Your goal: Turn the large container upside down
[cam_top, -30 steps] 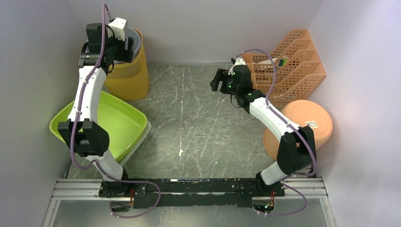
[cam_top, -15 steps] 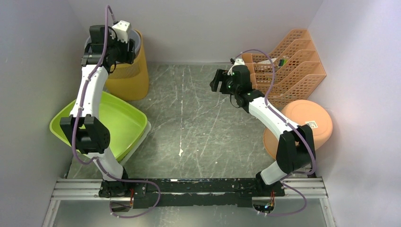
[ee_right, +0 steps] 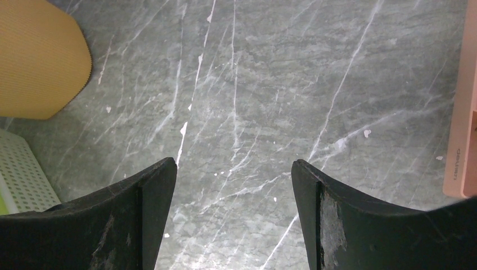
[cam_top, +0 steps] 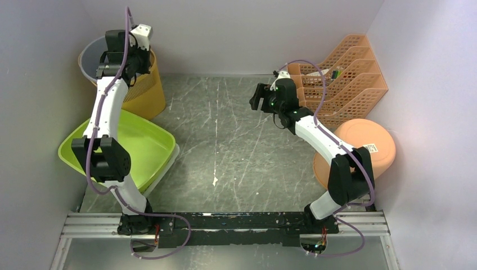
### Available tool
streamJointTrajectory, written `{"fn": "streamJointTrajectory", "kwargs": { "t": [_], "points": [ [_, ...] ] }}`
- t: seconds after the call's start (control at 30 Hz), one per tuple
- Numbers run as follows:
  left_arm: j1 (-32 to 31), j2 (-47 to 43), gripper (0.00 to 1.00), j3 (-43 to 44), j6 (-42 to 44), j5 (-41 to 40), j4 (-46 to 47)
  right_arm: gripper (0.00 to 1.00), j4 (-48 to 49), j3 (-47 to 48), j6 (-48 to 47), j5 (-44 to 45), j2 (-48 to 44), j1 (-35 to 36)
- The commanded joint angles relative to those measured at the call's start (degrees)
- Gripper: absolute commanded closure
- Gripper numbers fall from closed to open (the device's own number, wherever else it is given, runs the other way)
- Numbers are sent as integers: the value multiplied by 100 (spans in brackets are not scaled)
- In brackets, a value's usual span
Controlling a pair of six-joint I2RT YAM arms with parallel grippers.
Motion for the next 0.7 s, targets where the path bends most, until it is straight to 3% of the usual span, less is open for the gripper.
{"fn": "streamJointTrajectory", "kwargs": {
  "t": [0.0,0.33,0.67],
  "points": [
    [-20,-571,93,39,-362,-491,152,24,158,-171,-42,7,-20,2],
    [-36,-2494,93,-368,-948,-731,1736,25,257,-291,14,-28,-55,6],
    [-36,-3715,93,-728,-1934,632,2267,25,142,-214,-150,444,-330,-117]
  ]
}}
